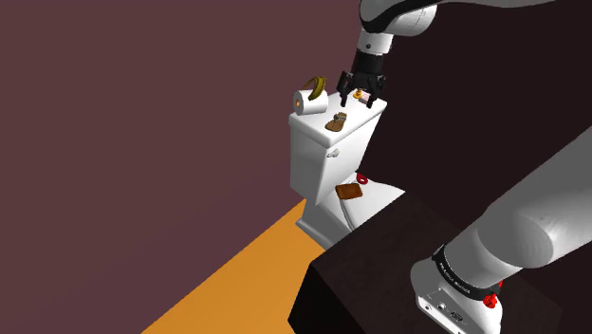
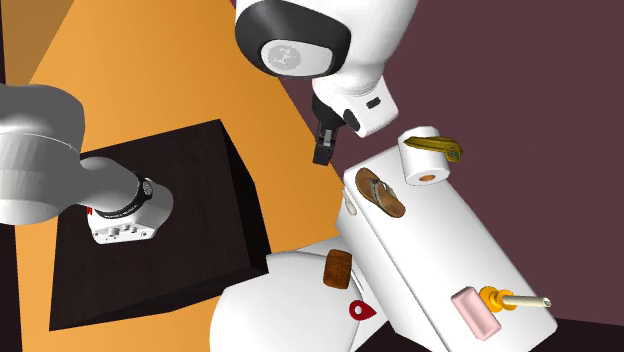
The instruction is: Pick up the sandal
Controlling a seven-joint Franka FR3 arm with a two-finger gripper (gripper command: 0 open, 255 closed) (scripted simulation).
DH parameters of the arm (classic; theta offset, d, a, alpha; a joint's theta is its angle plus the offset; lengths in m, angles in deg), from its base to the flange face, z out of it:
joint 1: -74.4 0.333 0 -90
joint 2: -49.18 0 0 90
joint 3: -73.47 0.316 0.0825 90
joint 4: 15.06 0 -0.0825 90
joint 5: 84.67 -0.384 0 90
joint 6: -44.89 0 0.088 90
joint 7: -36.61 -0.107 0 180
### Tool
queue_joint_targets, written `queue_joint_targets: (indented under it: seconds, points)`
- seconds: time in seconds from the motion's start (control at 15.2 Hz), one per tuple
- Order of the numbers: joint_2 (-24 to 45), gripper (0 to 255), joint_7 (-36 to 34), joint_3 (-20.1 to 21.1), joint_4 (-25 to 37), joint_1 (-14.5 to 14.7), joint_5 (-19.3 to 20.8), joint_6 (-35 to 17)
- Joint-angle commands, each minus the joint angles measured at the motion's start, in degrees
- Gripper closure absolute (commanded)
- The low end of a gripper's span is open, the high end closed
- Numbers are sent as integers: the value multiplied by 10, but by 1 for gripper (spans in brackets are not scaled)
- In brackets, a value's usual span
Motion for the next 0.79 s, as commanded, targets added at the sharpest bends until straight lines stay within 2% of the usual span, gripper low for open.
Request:
queue_joint_targets:
  seconds: [0.0,0.73]
  points:
    - [43,0,-6,-5,32,-5,-10,-10]
    - [277,0,-21,-30,243,-53,-72,-24]
